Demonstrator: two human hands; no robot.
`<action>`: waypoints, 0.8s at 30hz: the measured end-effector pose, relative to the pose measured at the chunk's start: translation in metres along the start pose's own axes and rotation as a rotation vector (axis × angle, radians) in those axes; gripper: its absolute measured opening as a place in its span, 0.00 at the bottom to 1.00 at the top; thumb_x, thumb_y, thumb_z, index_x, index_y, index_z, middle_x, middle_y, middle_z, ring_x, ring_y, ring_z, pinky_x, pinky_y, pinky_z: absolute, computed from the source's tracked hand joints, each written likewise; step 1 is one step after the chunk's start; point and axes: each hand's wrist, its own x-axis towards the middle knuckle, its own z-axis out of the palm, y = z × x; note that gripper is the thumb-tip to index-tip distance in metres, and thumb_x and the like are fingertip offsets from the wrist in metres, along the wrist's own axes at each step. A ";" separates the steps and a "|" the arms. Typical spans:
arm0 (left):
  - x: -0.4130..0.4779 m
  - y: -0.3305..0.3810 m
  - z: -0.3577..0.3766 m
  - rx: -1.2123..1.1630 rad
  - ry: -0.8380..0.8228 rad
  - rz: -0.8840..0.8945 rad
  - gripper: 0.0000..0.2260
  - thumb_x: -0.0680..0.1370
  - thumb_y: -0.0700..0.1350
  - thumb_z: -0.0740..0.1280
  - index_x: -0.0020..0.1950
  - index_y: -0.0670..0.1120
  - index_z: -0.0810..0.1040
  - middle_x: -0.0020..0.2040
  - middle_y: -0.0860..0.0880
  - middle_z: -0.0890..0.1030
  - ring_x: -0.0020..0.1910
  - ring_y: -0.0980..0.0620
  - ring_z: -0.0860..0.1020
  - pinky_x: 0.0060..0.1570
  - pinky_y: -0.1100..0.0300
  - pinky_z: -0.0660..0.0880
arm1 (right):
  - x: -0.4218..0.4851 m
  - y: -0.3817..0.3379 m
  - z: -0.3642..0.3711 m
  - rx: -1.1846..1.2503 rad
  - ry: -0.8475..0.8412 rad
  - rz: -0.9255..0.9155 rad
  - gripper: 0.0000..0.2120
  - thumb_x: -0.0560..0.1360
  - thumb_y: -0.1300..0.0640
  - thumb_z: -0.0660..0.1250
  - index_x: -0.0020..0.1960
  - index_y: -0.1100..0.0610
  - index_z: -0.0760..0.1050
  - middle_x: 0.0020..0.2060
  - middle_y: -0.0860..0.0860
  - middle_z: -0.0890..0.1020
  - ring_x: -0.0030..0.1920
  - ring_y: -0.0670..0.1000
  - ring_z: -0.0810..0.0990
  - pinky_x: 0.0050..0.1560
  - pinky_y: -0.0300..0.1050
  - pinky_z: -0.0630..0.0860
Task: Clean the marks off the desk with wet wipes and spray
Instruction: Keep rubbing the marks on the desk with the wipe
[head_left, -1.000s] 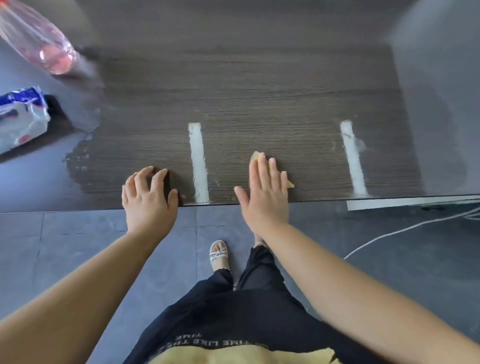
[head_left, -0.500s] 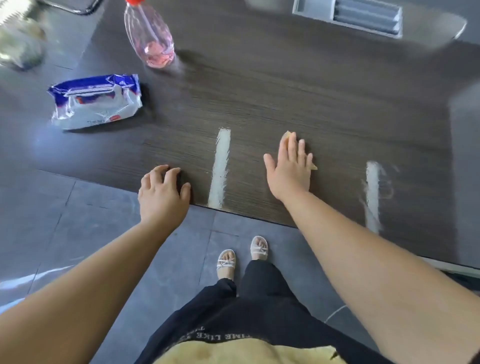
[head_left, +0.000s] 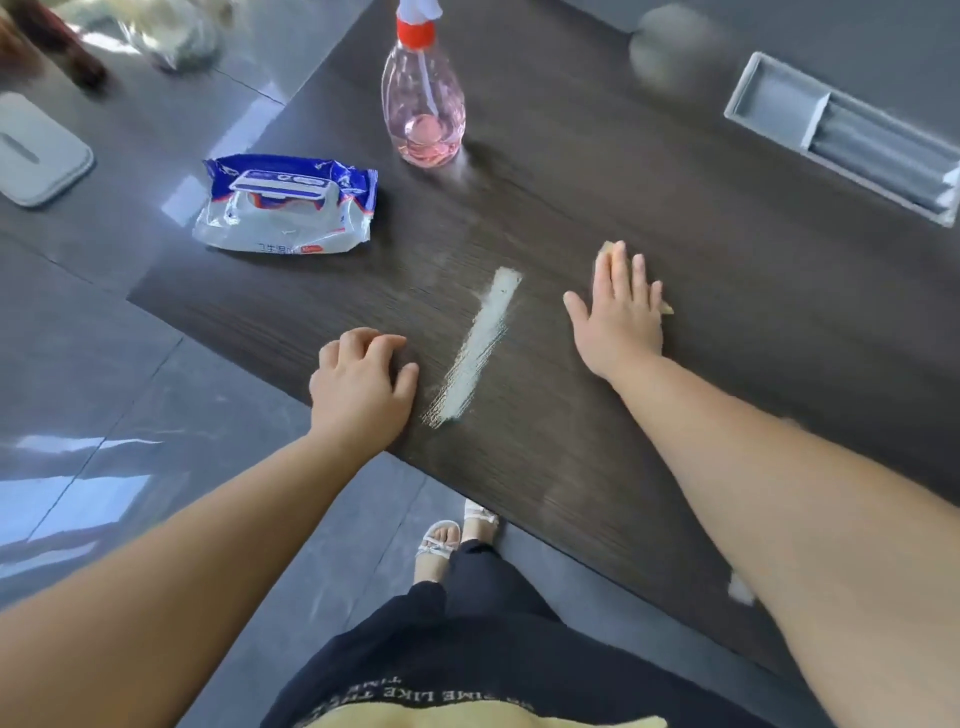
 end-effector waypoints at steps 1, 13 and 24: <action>0.005 0.004 -0.001 0.005 0.002 -0.017 0.18 0.79 0.53 0.57 0.67 0.51 0.69 0.69 0.48 0.65 0.70 0.44 0.58 0.67 0.49 0.60 | -0.001 -0.016 0.004 -0.008 0.011 -0.046 0.31 0.81 0.43 0.45 0.77 0.57 0.40 0.77 0.52 0.42 0.76 0.55 0.41 0.75 0.54 0.41; 0.034 0.034 0.000 0.131 -0.104 -0.168 0.26 0.78 0.61 0.53 0.74 0.54 0.58 0.73 0.45 0.58 0.70 0.41 0.55 0.68 0.48 0.58 | 0.119 -0.006 -0.041 0.028 0.010 -0.192 0.28 0.82 0.45 0.45 0.77 0.56 0.44 0.77 0.52 0.45 0.77 0.55 0.44 0.74 0.55 0.43; 0.042 0.042 -0.007 0.121 -0.123 -0.213 0.26 0.76 0.63 0.55 0.72 0.55 0.59 0.69 0.46 0.61 0.68 0.43 0.58 0.62 0.47 0.66 | 0.136 -0.037 -0.046 -0.156 -0.024 -0.703 0.29 0.82 0.45 0.47 0.77 0.54 0.43 0.77 0.49 0.44 0.77 0.52 0.43 0.74 0.51 0.40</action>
